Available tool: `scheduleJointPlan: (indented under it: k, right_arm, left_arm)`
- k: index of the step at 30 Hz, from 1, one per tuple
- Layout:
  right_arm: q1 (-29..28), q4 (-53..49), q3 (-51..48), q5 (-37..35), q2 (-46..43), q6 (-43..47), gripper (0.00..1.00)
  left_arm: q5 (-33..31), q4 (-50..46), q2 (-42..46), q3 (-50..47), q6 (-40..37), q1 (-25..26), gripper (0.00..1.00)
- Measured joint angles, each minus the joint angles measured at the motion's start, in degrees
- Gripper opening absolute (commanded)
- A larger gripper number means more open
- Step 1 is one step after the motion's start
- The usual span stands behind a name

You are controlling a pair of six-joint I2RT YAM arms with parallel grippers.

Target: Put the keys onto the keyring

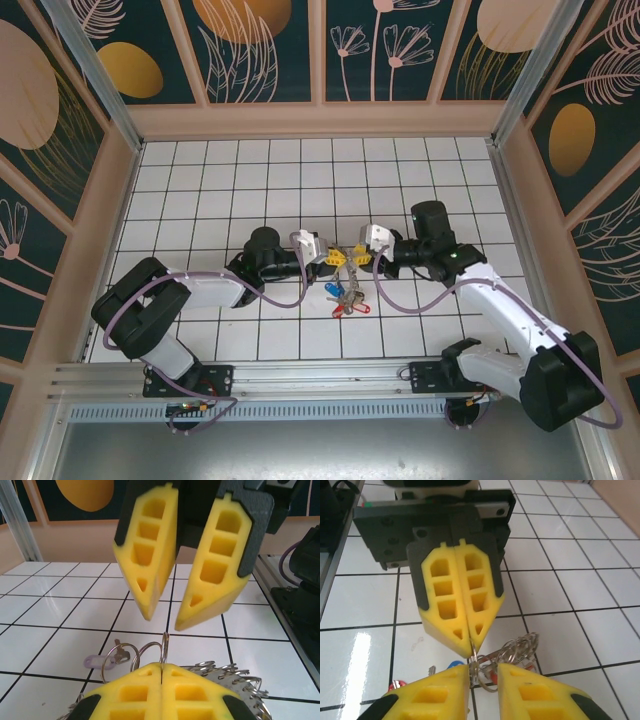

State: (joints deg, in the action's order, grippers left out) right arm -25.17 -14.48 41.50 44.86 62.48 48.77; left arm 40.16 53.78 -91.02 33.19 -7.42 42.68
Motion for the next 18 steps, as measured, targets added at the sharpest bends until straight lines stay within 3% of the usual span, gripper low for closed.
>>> scheduleJointPlan:
  k: [4, 9, 15, 17, 18]
  right_arm:
    - [-0.24, -1.88, 0.02, 0.39, 1.38, 1.31, 0.3]
    - [-0.7, -2.97, 0.22, 0.5, 2.34, 2.38, 0.21]
    - [-1.2, -2.95, 1.07, 0.22, 3.52, 2.36, 0.19]
    - [-1.46, -2.93, 1.33, 0.2, 4.13, 2.36, 0.12]
    - [-1.66, -2.91, 1.44, 0.22, 4.48, 2.54, 0.01]
  left_arm:
    - [0.02, -0.02, 0.0, 0.0, 0.0, 0.0, 0.0]
    - [0.52, -0.04, 0.0, 0.02, -0.02, 0.0, 0.0]
    - [1.57, -0.02, -0.02, 0.02, -0.02, 0.0, 0.0]
    - [1.81, 0.02, -0.24, 0.09, -0.02, 0.0, 0.0]
    - [1.84, 0.02, -0.42, 0.13, 0.0, 0.0, 0.0]
